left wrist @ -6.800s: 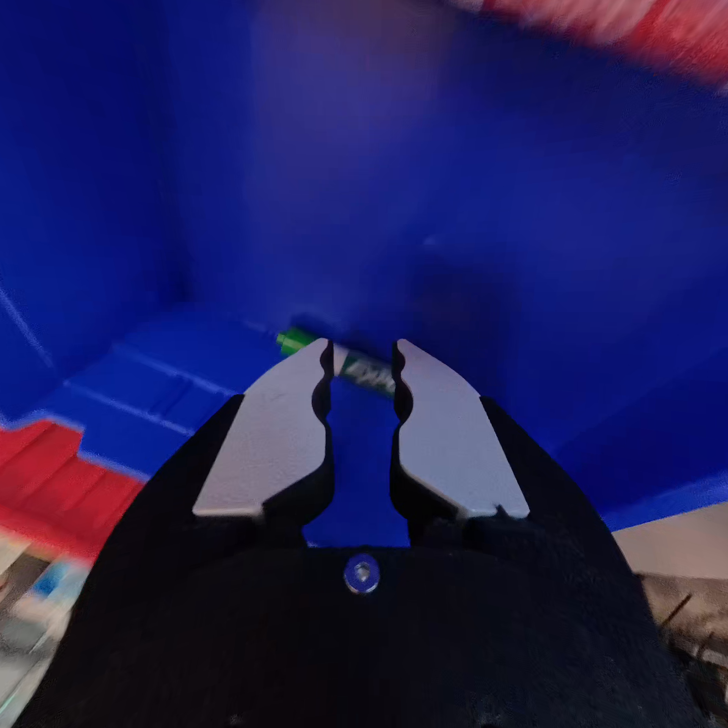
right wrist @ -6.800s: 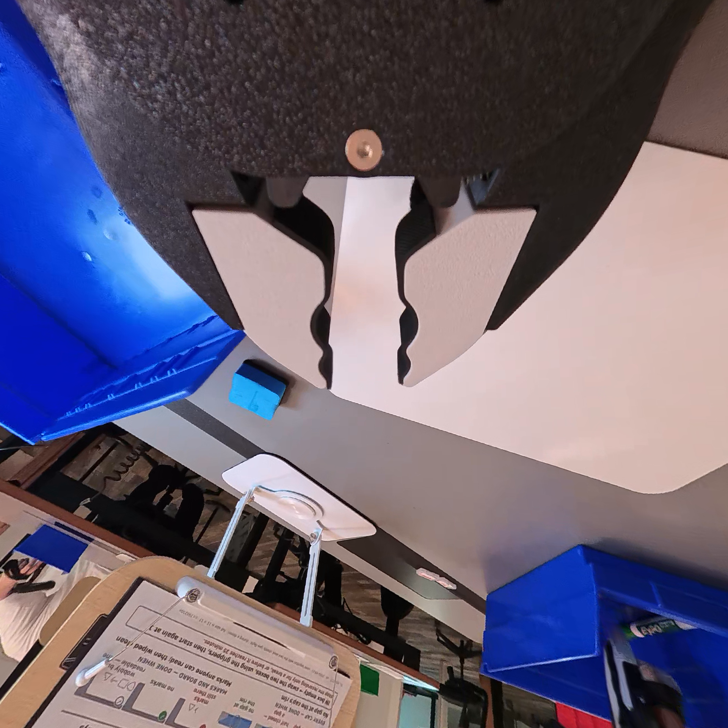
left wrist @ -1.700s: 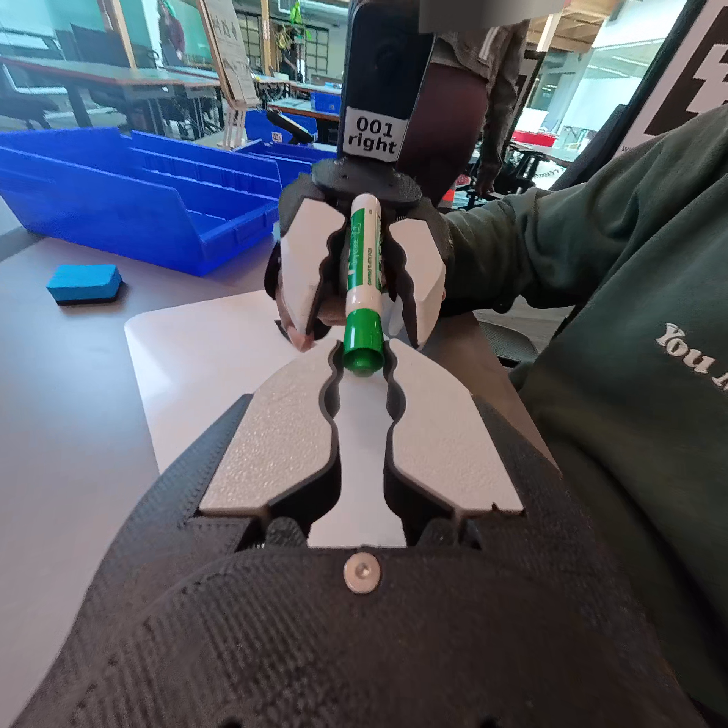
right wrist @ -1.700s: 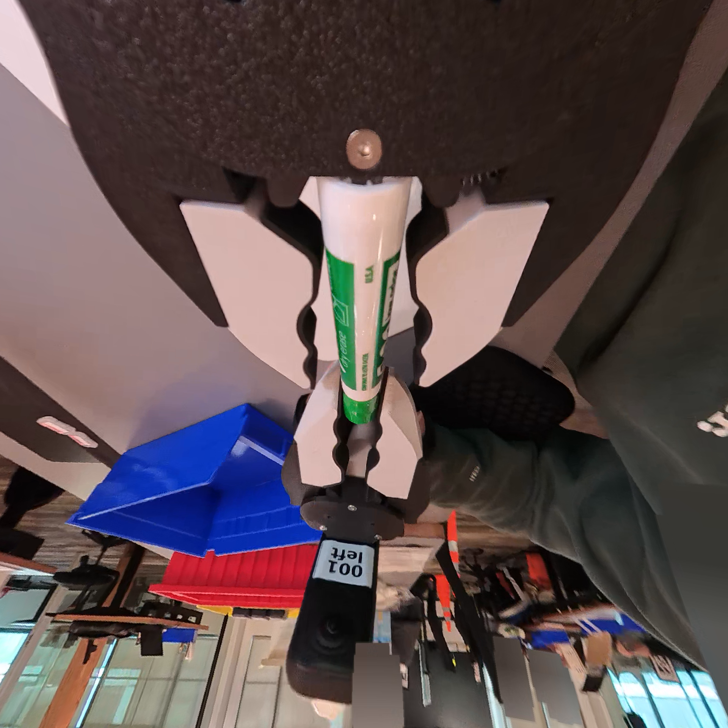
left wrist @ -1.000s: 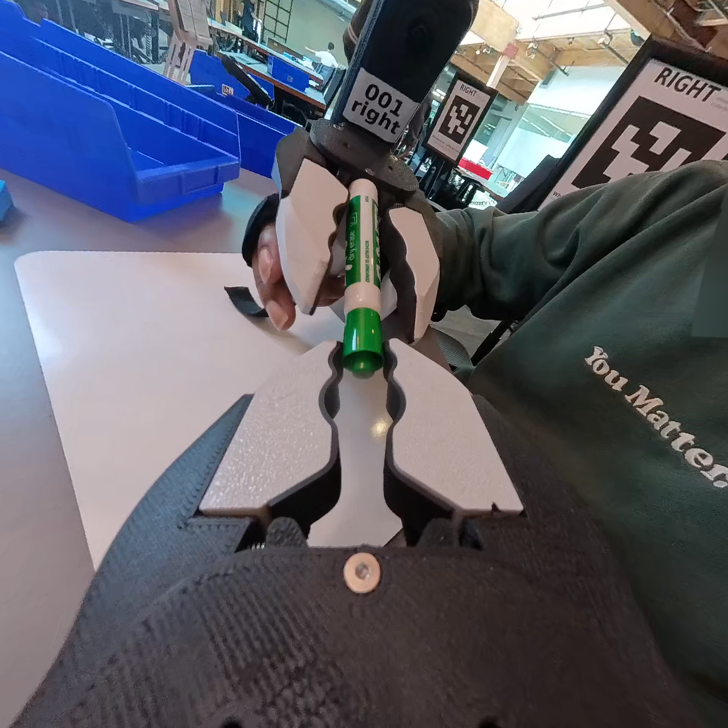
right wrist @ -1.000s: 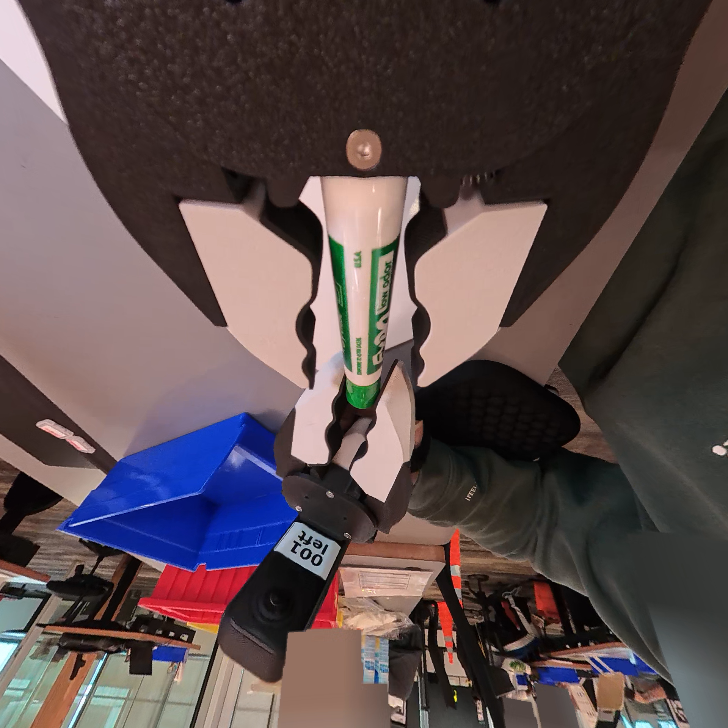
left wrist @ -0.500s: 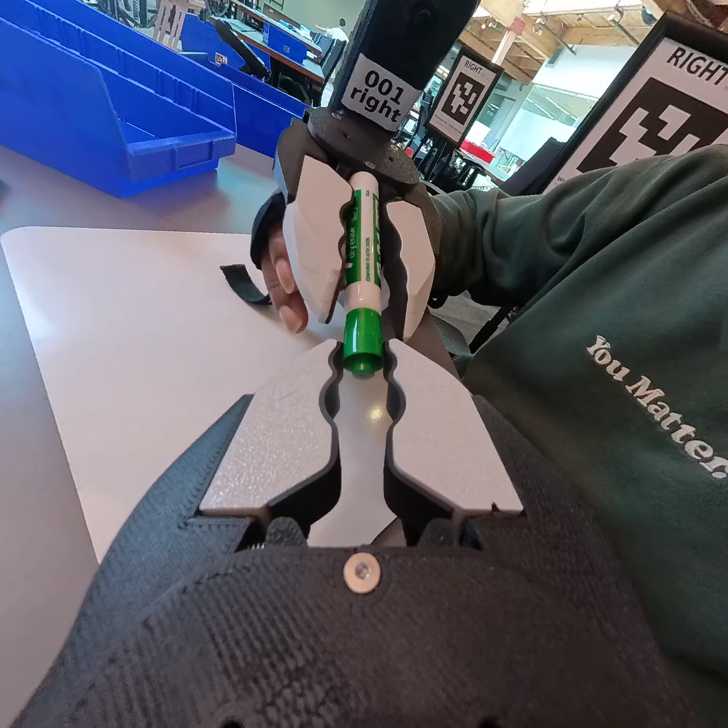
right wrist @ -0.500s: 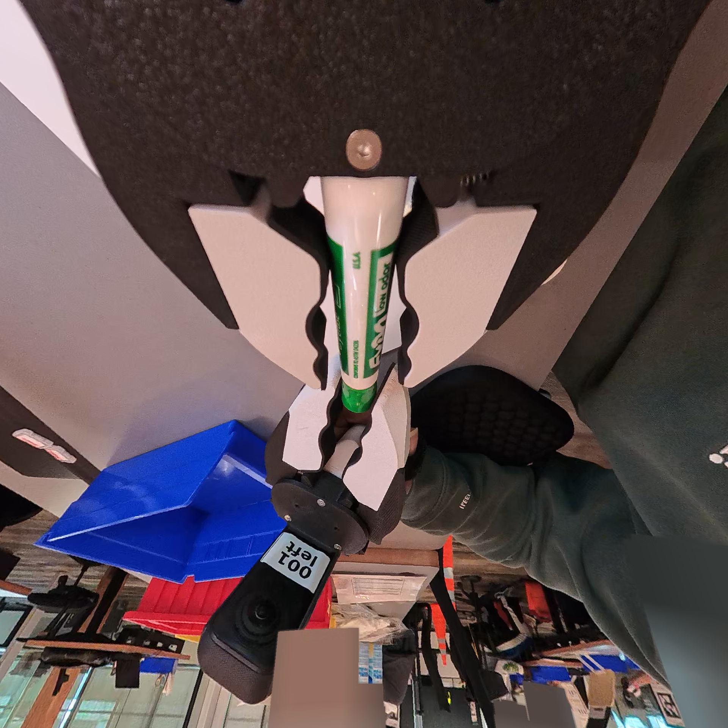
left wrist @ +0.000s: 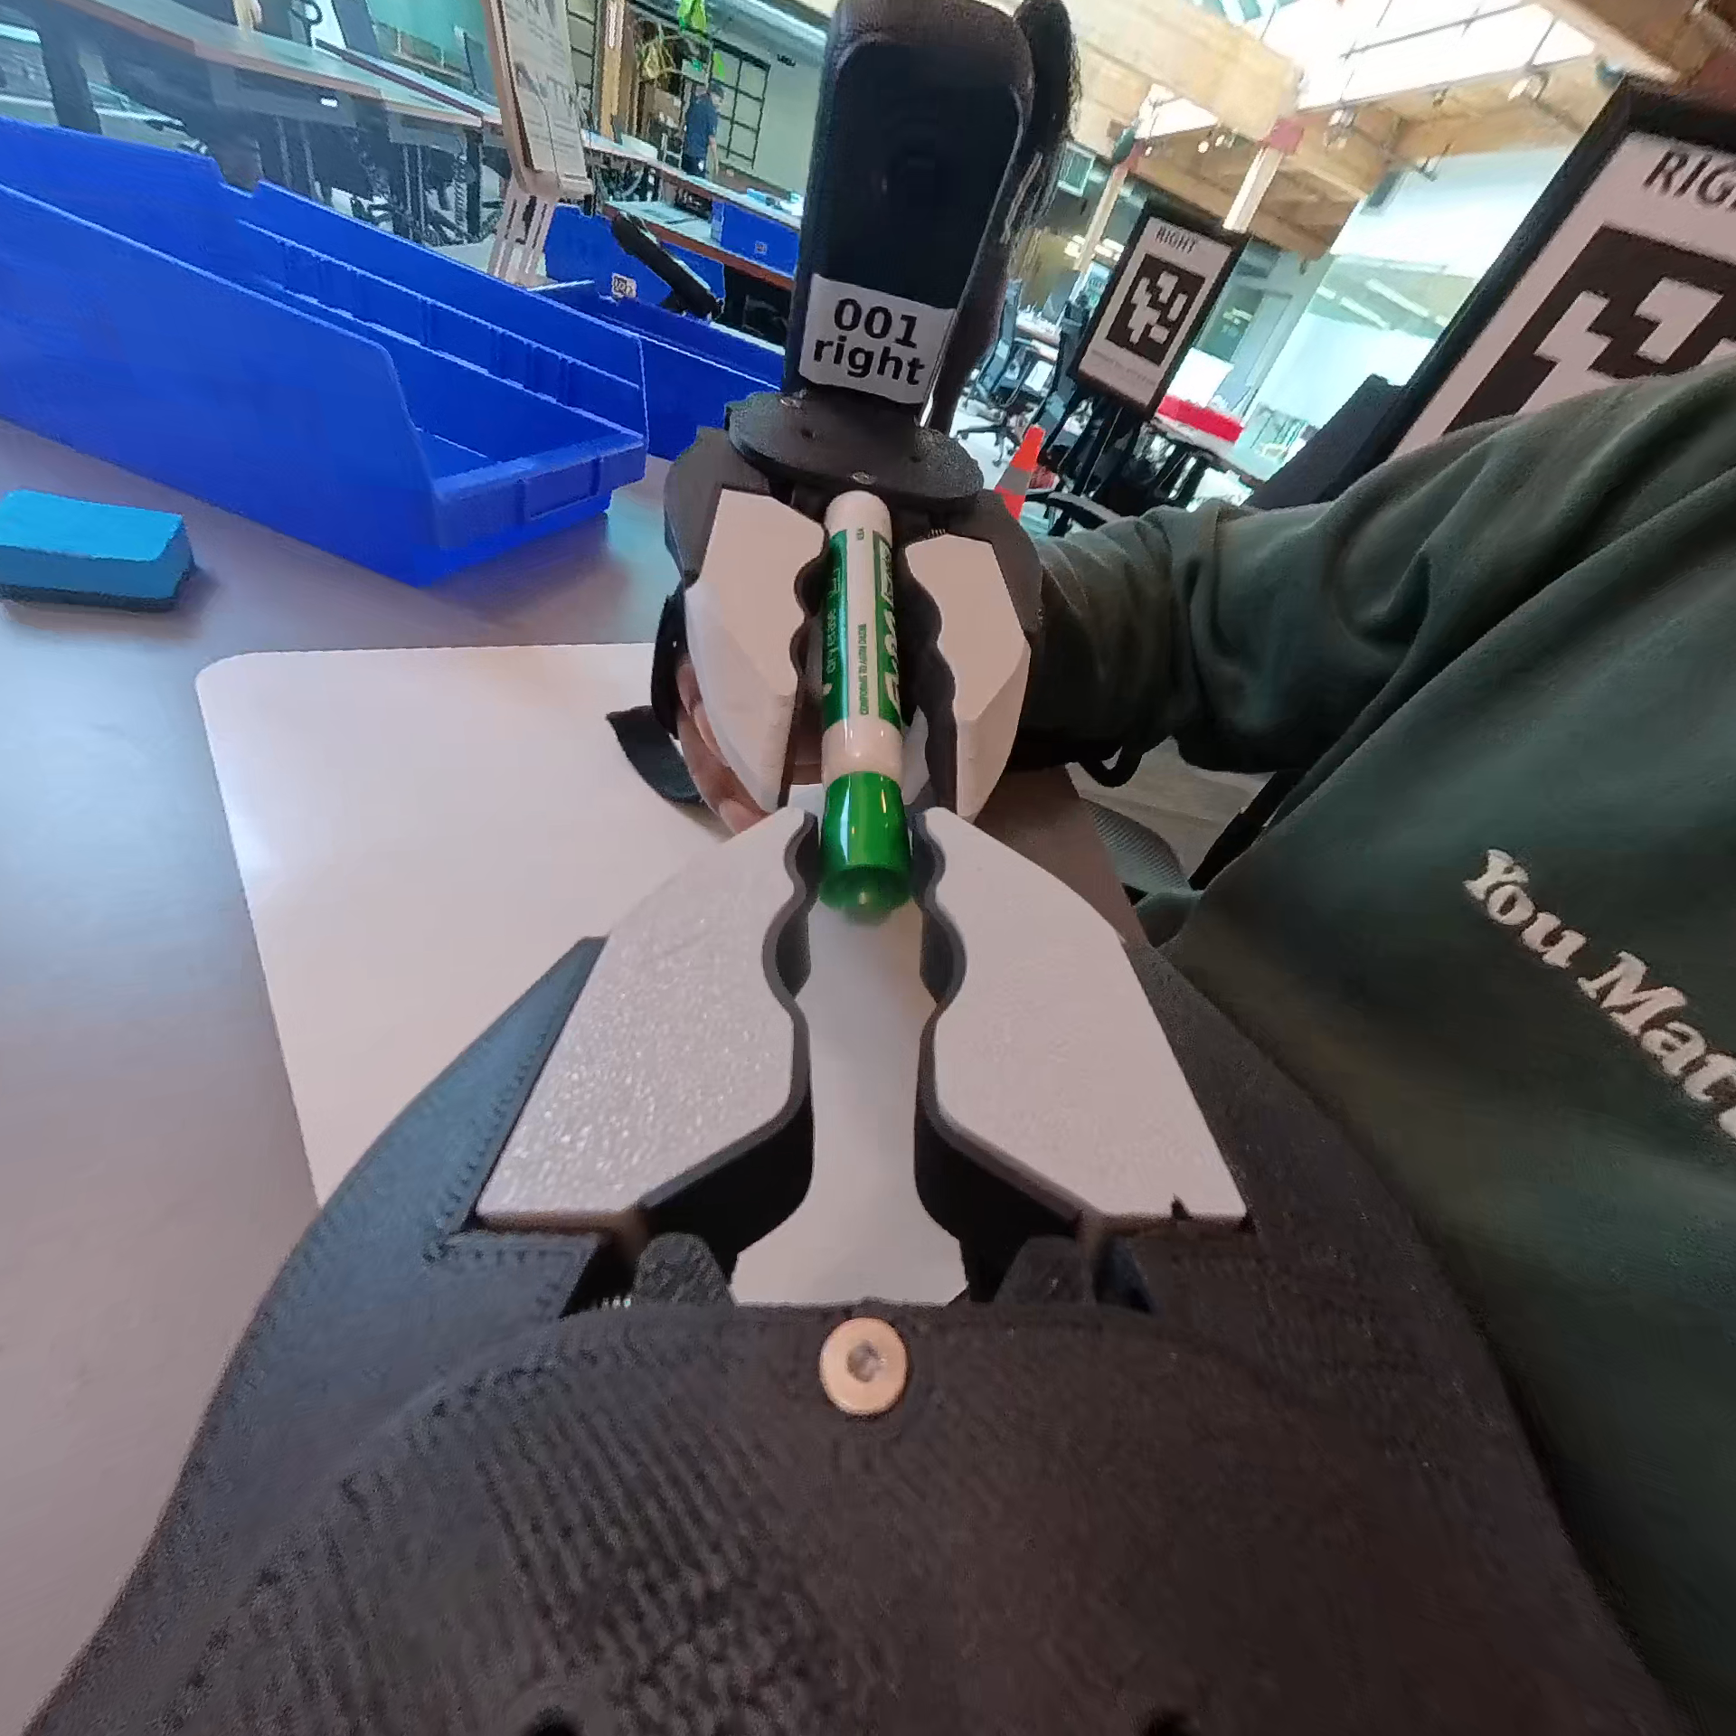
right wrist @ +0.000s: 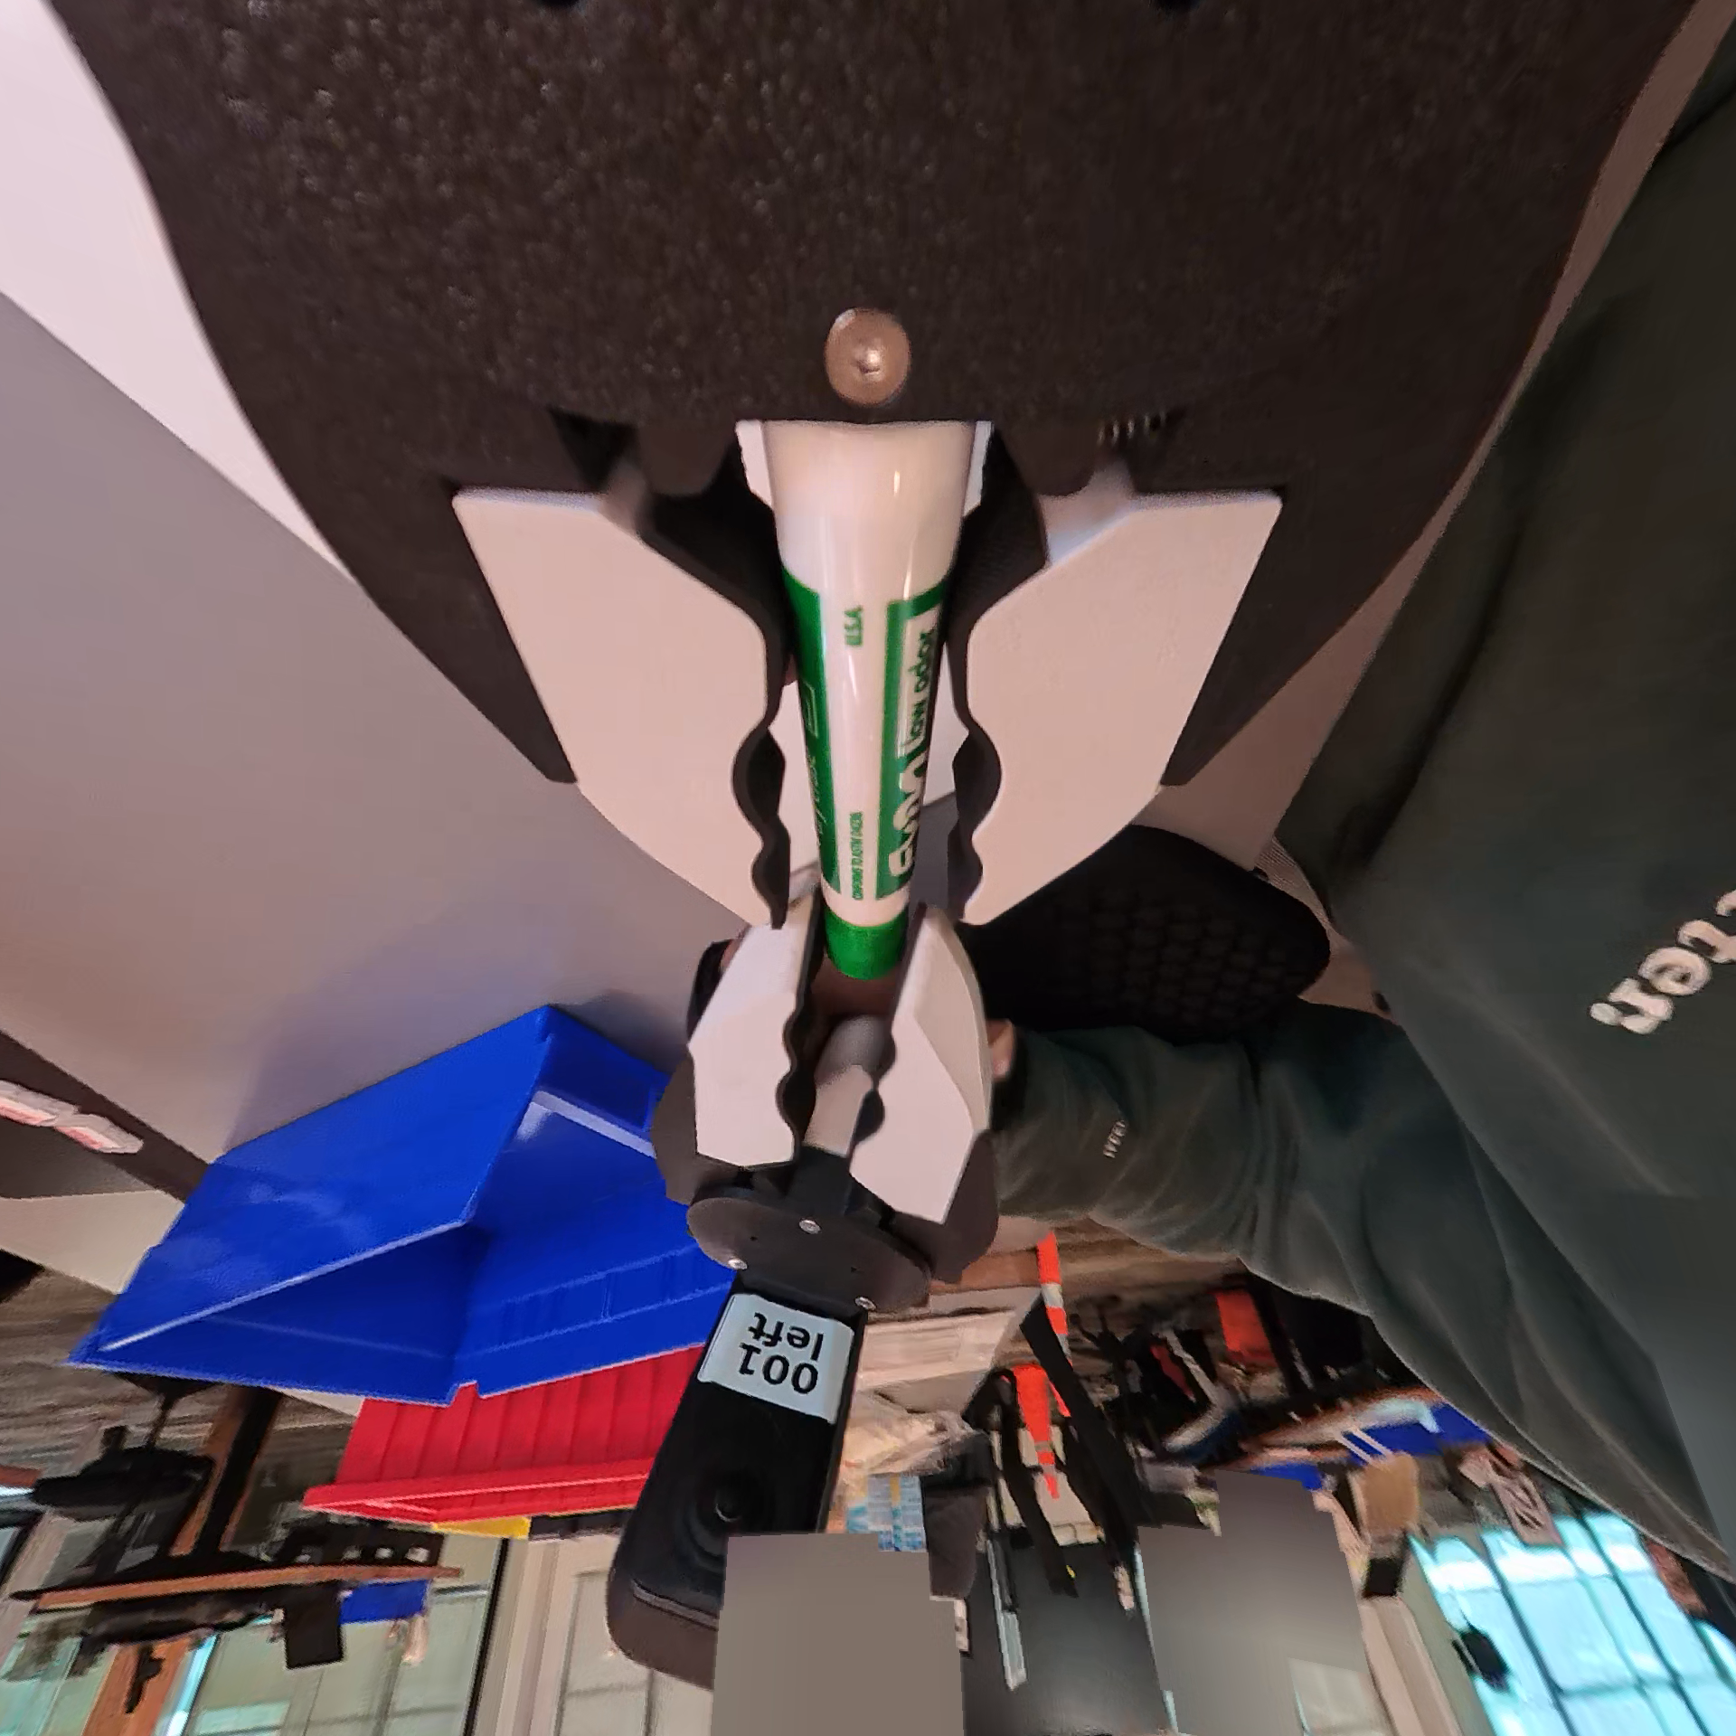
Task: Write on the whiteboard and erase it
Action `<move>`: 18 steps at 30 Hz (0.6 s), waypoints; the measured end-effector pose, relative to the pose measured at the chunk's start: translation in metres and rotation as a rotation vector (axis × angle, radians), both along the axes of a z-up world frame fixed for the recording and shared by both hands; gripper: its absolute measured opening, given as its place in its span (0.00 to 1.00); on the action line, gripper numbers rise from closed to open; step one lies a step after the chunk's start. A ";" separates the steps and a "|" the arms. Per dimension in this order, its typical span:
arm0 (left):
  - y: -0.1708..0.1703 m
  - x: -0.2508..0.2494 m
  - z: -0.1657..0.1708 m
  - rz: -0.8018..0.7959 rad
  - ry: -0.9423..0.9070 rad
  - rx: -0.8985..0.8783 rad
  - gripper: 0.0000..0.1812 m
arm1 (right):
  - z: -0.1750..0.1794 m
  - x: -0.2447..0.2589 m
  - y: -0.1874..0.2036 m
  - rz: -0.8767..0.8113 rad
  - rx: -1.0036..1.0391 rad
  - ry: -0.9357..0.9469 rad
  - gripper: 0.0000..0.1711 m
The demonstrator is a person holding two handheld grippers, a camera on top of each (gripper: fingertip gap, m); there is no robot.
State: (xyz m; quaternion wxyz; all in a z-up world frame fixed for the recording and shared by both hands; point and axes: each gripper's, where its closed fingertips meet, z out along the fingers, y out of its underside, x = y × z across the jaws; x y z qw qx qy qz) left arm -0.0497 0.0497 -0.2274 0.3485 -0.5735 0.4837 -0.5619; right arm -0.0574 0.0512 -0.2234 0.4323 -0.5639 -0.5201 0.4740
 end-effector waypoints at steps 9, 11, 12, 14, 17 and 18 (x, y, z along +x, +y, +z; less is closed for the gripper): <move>-0.003 -0.003 0.005 -0.010 -0.006 -0.001 0.10 | 0.005 -0.003 -0.003 -0.005 0.025 0.013 0.19; -0.006 -0.006 0.005 -0.038 -0.022 -0.052 0.10 | 0.005 -0.005 -0.006 -0.004 0.062 -0.004 0.19; -0.008 -0.007 0.006 -0.050 -0.036 -0.085 0.10 | 0.005 -0.006 -0.008 0.004 0.075 -0.011 0.19; -0.010 -0.009 0.011 -0.081 -0.064 -0.159 0.10 | 0.008 -0.007 -0.011 0.020 0.107 -0.019 0.18; -0.009 -0.010 0.017 -0.087 -0.092 -0.179 0.10 | 0.015 -0.007 -0.011 0.034 0.153 -0.037 0.18; -0.009 -0.010 0.019 -0.085 -0.095 -0.178 0.10 | 0.017 -0.007 -0.010 0.036 0.165 -0.040 0.18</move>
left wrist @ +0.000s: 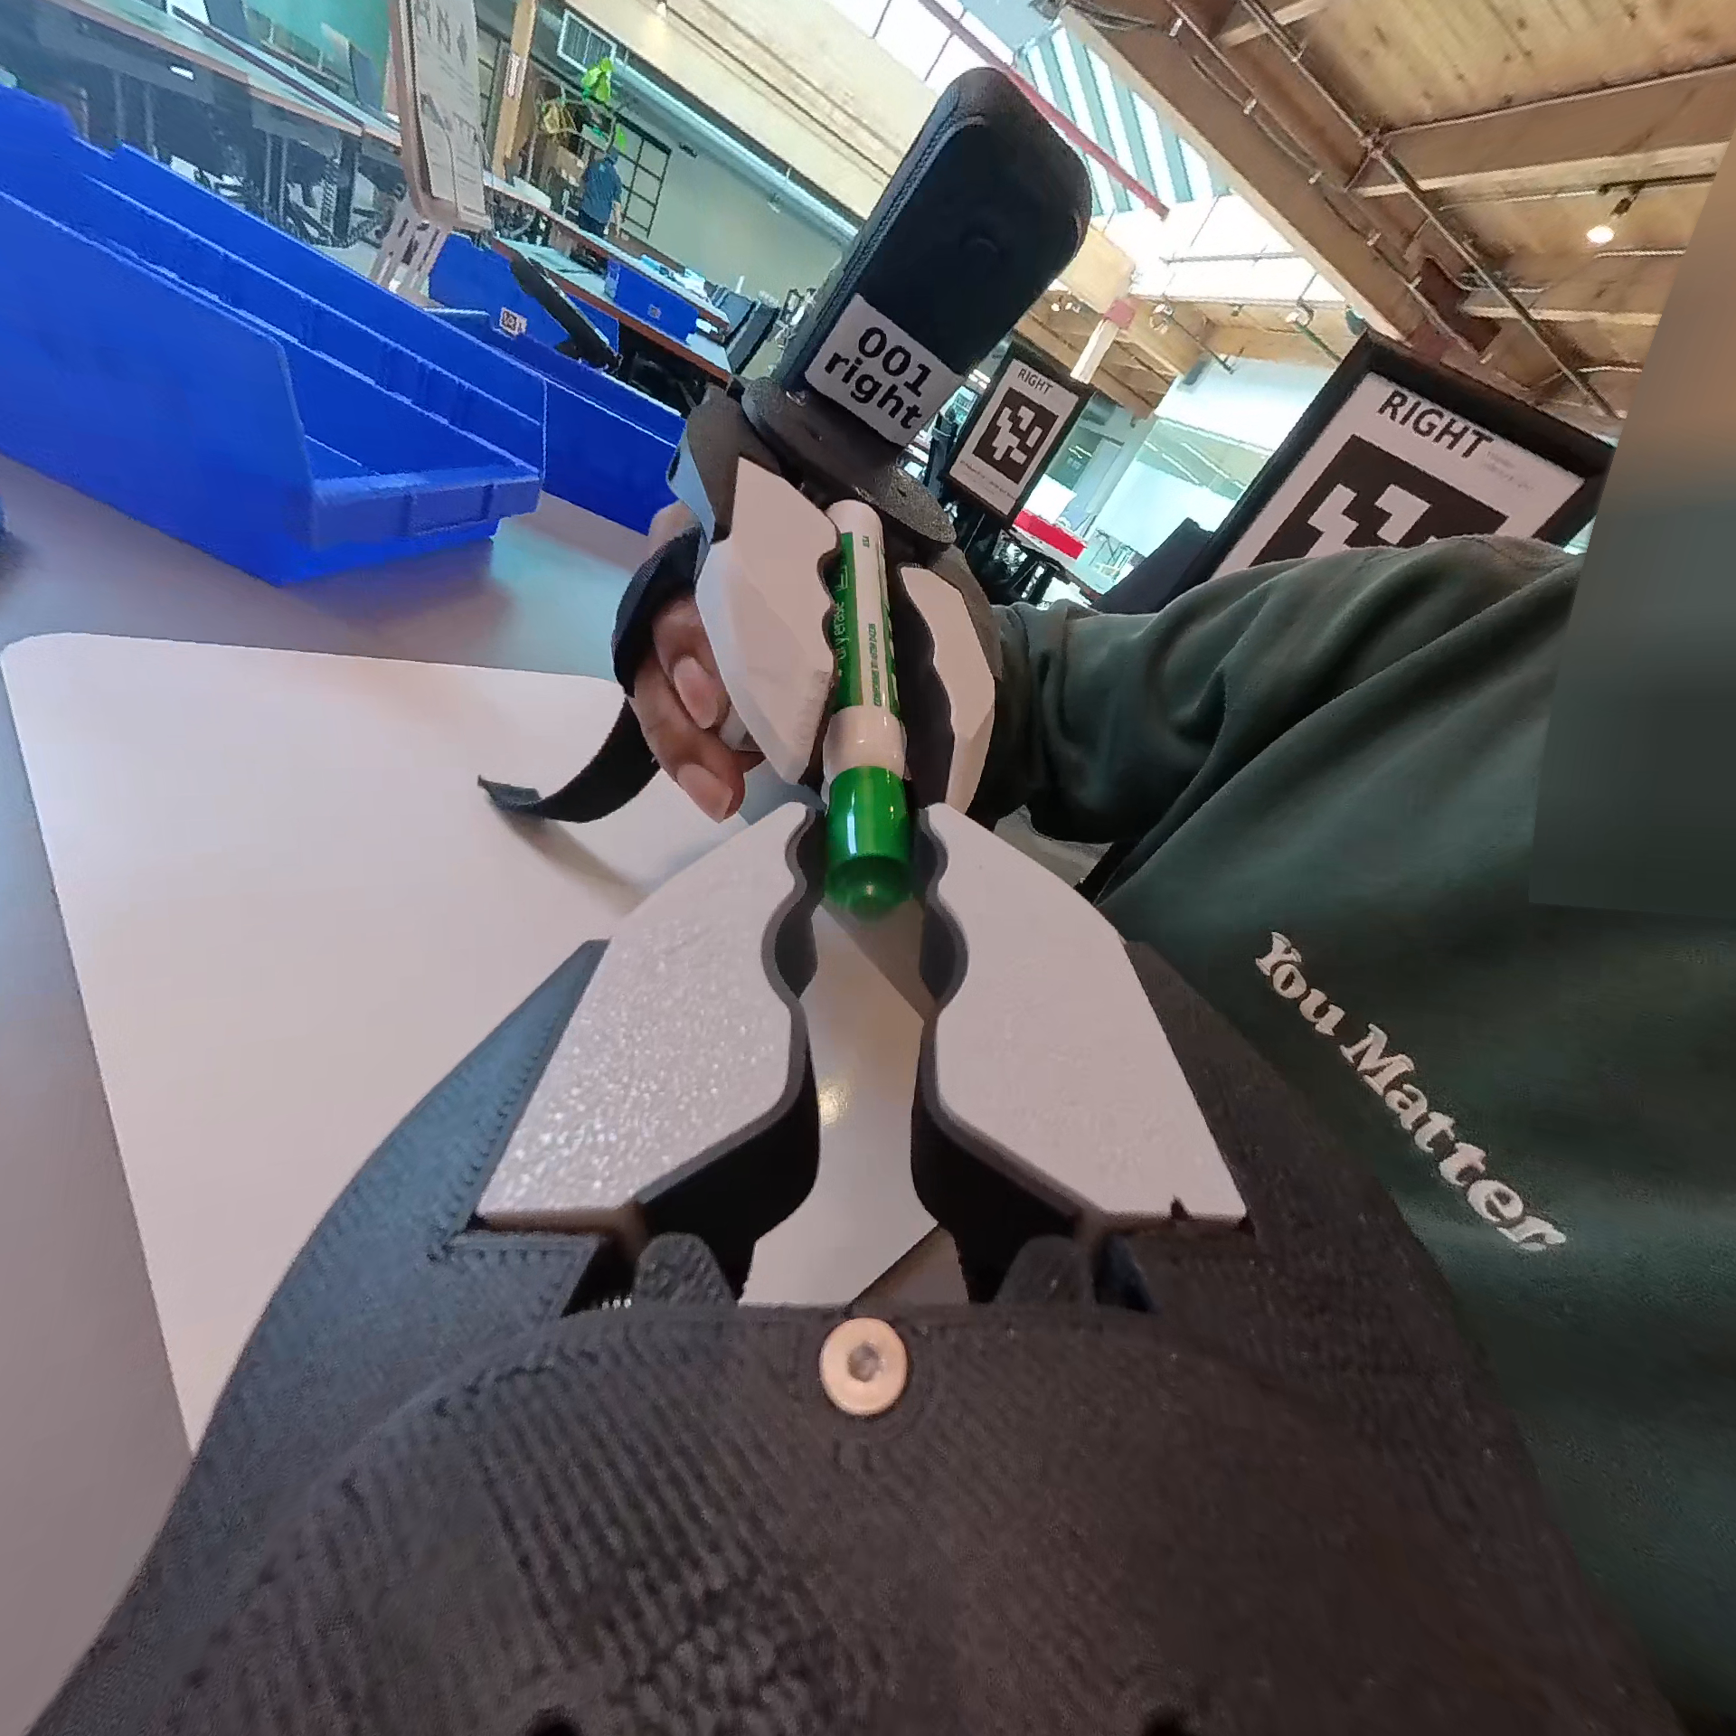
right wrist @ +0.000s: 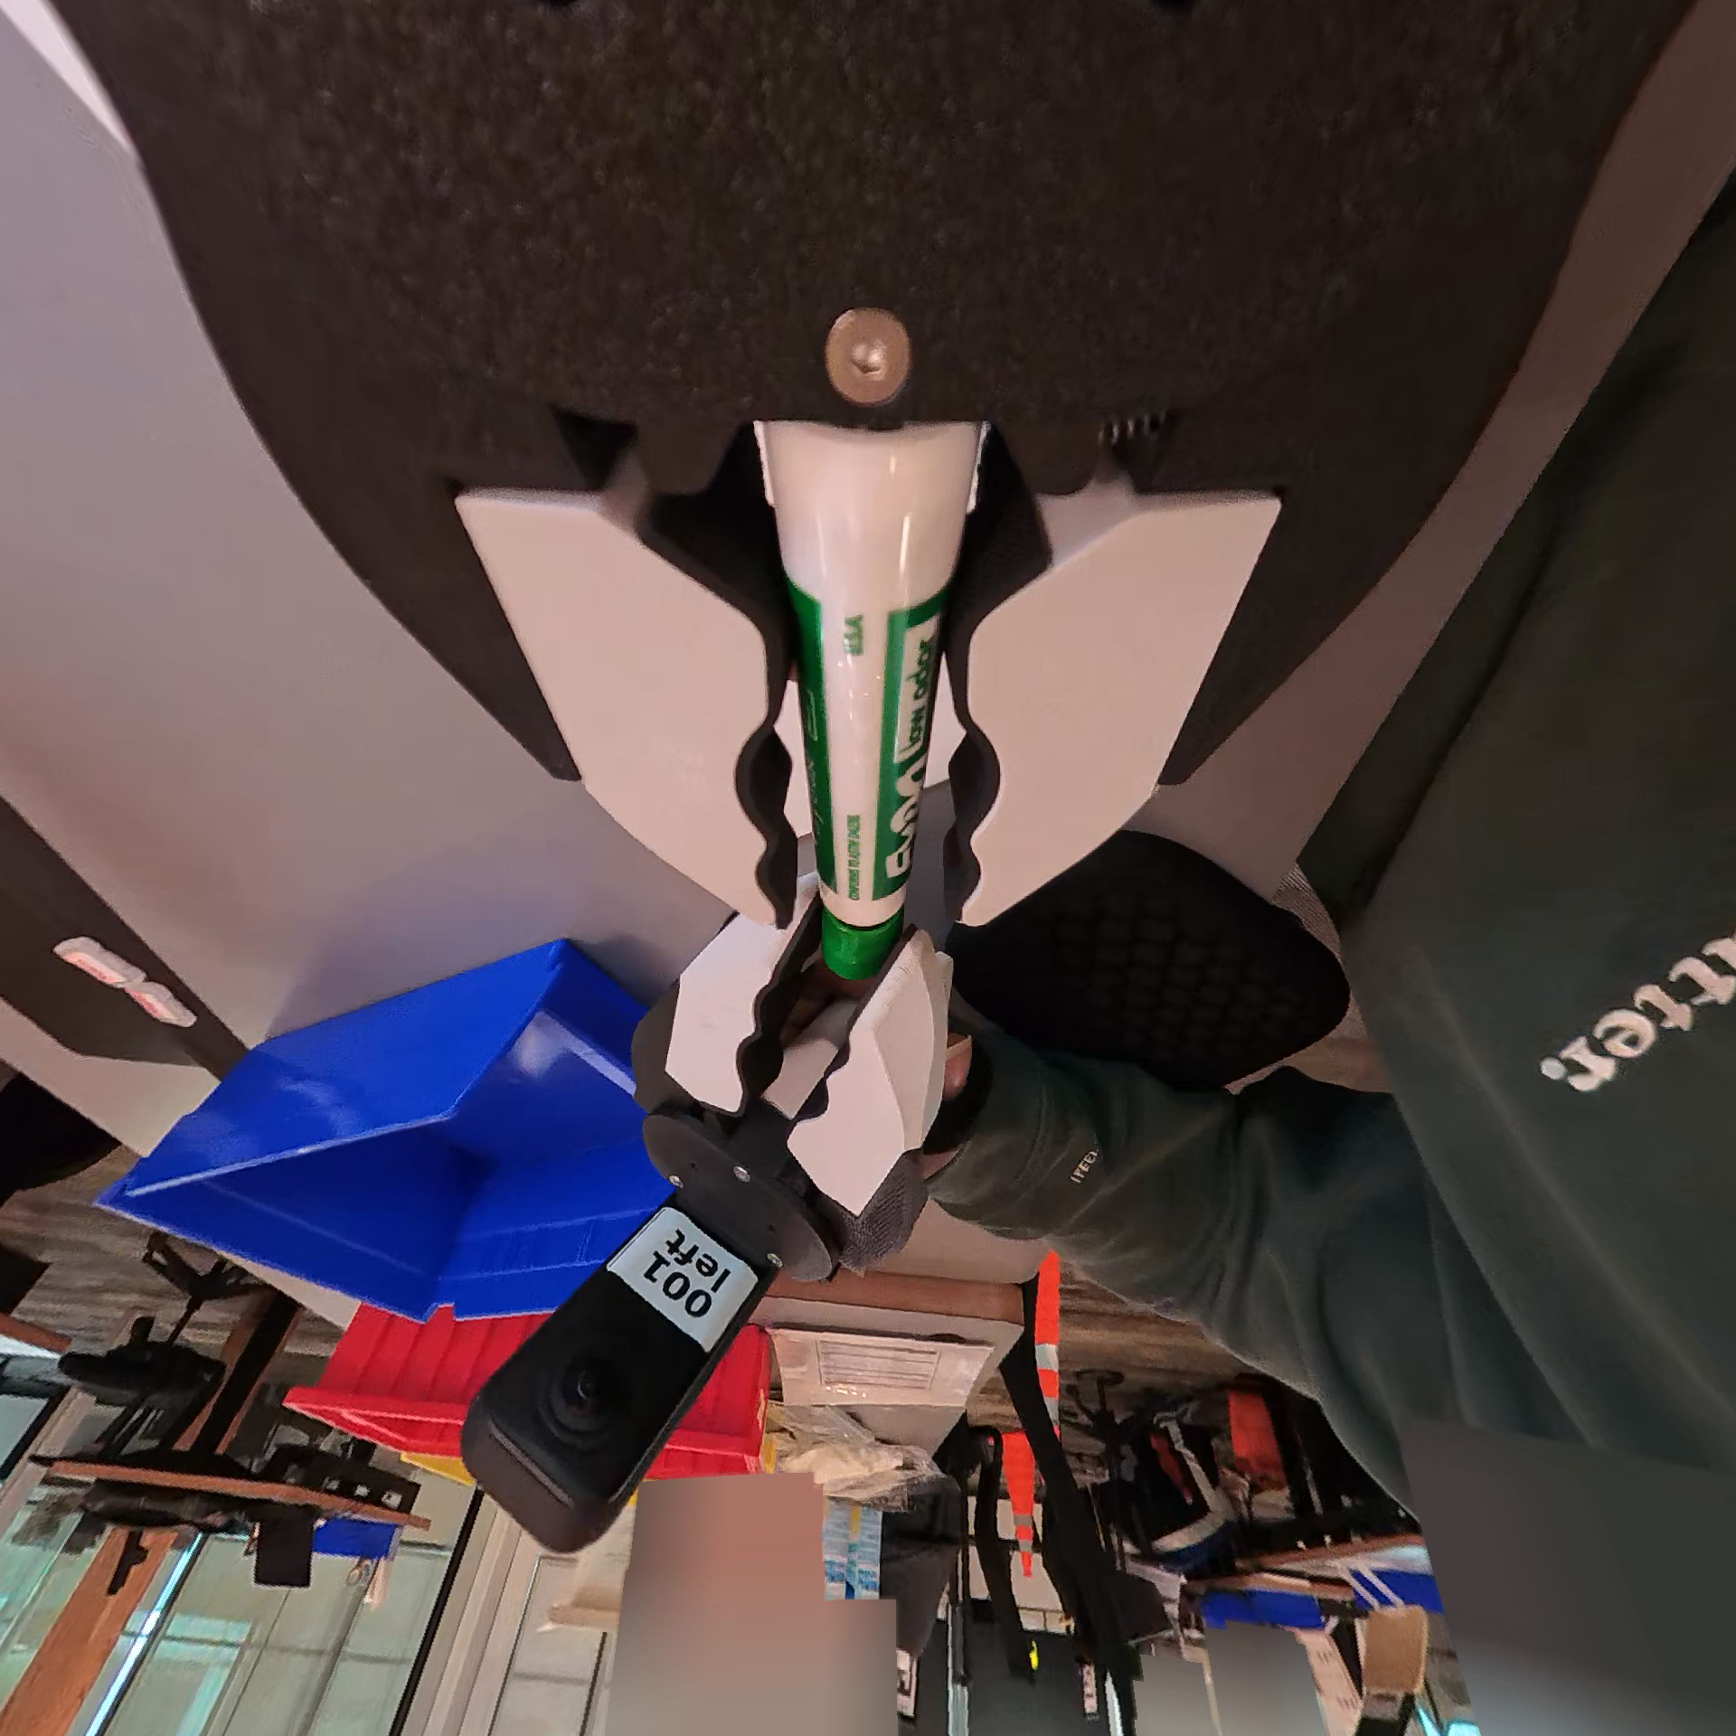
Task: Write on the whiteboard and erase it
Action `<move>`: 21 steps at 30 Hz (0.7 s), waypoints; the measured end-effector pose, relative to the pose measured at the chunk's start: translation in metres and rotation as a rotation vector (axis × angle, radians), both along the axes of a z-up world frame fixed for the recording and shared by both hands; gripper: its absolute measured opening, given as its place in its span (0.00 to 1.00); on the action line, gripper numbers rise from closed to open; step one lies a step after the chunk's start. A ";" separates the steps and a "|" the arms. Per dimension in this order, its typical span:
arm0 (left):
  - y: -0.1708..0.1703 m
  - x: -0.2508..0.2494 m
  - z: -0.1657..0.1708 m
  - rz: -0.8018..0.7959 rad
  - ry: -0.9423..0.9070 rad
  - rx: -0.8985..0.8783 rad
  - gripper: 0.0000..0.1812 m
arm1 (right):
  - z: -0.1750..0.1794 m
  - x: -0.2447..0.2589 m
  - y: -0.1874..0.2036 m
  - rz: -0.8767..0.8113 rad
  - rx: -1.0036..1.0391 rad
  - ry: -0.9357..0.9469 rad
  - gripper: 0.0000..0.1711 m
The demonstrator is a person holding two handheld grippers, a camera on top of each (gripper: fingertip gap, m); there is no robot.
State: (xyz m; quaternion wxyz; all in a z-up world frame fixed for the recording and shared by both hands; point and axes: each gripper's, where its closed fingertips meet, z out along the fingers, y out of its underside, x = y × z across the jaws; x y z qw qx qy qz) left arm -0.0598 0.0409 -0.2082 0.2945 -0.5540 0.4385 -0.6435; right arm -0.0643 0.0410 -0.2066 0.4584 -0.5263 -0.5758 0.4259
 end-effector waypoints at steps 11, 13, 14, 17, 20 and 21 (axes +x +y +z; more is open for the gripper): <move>0.048 -0.052 0.003 0.276 0.044 0.201 0.10 | 0.059 0.102 0.037 -0.254 0.085 0.104 0.19; 0.054 -0.045 -0.010 0.294 0.089 0.216 0.10 | 0.051 0.097 0.038 -0.248 0.062 0.091 0.19; 0.056 -0.045 -0.016 0.304 0.095 0.203 0.10 | 0.047 0.093 0.038 -0.242 0.053 0.091 0.19; 0.058 -0.047 -0.026 0.324 0.078 0.180 0.10 | 0.039 0.081 0.038 -0.215 0.010 0.106 0.19; 0.060 -0.049 -0.030 0.344 0.088 0.174 0.10 | 0.034 0.068 0.042 -0.196 -0.008 0.087 0.20; 0.060 -0.049 -0.029 0.347 0.077 0.168 0.10 | 0.034 0.064 0.043 -0.193 -0.011 0.085 0.20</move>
